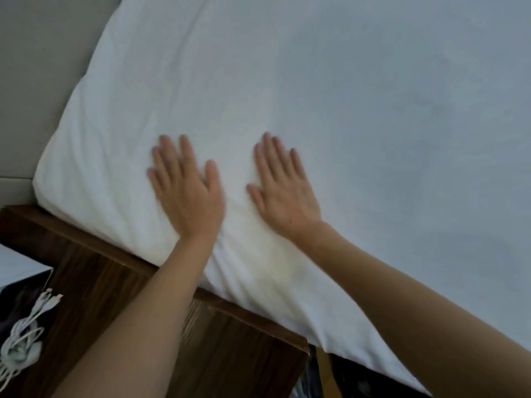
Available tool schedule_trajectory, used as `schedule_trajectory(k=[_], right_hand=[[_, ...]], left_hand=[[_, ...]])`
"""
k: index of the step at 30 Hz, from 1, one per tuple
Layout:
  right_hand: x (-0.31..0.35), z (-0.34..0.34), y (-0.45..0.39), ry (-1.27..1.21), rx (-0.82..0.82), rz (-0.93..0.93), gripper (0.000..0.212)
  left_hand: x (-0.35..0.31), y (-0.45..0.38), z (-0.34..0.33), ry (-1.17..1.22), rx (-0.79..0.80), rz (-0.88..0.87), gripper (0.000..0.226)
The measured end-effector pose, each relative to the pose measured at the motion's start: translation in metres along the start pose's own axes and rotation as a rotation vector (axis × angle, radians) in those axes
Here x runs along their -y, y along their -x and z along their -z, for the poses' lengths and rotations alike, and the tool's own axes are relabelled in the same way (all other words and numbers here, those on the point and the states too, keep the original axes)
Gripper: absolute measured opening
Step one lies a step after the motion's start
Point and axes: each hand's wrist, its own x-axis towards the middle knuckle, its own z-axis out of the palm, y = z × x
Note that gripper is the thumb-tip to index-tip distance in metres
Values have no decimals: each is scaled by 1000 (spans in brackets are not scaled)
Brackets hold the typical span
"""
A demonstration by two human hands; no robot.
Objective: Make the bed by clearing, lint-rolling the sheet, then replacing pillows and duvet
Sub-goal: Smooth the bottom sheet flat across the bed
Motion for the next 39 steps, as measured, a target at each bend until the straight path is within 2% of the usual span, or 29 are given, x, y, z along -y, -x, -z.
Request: schedule_trajectory(k=[3,7,11,13,14,16,19,22,25,27,29,34,39], right_hand=[[61,-16,32,-59,55,208,63],[107,-36,64,-10,128,461,56],[94,-22,66,-10,128,588,54],[73,-5,70,-165,76,578,53],[57,5,74,-248,35,520,53],[12,24,83,-301,-75,336,54],[-79,38,95,-190,-189,34,54],[-163,46,109,-78,-208,-205,55],[-209,49,127,-6,-171,-325,57],[-210,41,143,-13,-144,-372,59],[-187,23,166,-26,-123,-373,61],[-102,-26,248,-76,-162,-294,52],[-60,-37,319,-101,-18,-193,50]], left_hand=[[36,-27,13,17,-54,277,63],[82,-49,26,25,-120,392,66],[133,-51,17,120,-106,541,75],[158,-55,8,143,-120,647,90],[156,-56,5,128,-147,670,89],[103,-47,9,57,-184,502,71],[-16,-17,16,270,-192,-9,57],[-115,26,2,340,-53,-440,49],[-193,69,-10,303,81,-694,50],[-216,98,-23,229,141,-755,51],[-213,127,-36,112,170,-726,52],[-167,206,-39,10,242,-622,54],[-123,268,-33,-44,308,-638,55]])
